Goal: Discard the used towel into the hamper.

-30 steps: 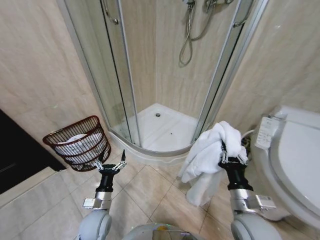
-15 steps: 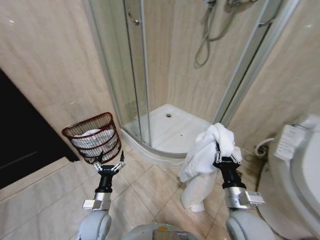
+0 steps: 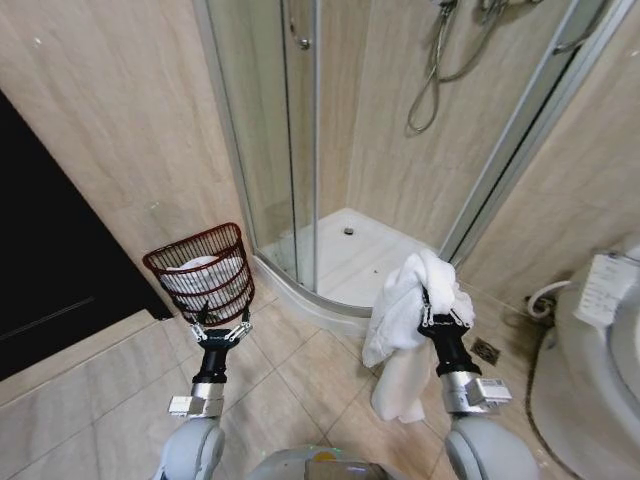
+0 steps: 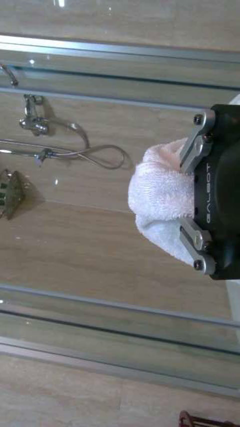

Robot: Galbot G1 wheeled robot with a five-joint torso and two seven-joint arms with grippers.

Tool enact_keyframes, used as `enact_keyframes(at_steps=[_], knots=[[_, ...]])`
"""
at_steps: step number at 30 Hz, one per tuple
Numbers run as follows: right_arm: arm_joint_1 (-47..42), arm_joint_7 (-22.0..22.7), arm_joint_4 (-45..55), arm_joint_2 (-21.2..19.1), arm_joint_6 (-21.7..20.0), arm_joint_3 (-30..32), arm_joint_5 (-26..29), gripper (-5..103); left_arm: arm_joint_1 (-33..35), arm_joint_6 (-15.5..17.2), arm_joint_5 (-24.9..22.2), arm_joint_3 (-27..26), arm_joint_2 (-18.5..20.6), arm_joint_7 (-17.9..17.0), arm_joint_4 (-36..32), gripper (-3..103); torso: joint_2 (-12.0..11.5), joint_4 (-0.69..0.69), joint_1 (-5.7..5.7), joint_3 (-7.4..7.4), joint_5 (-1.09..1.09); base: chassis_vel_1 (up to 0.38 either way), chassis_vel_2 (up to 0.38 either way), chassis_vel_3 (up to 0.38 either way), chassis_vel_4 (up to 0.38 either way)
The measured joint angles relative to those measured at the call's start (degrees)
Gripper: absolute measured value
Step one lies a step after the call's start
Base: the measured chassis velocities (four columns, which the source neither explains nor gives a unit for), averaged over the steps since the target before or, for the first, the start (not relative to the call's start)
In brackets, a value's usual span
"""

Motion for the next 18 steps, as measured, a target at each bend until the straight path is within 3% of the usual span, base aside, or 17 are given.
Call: enact_keyframes(at_steps=[18], knots=[[0.7,-1.0,-1.6,-0.5,0.4,0.0,0.9,7,1.0,-0.1,1.3,-0.2,-0.8,0.1,-0.6,100,0.0,0.0,0.0,-0.01,0.0,0.147,0.155,-0.028,-0.017]])
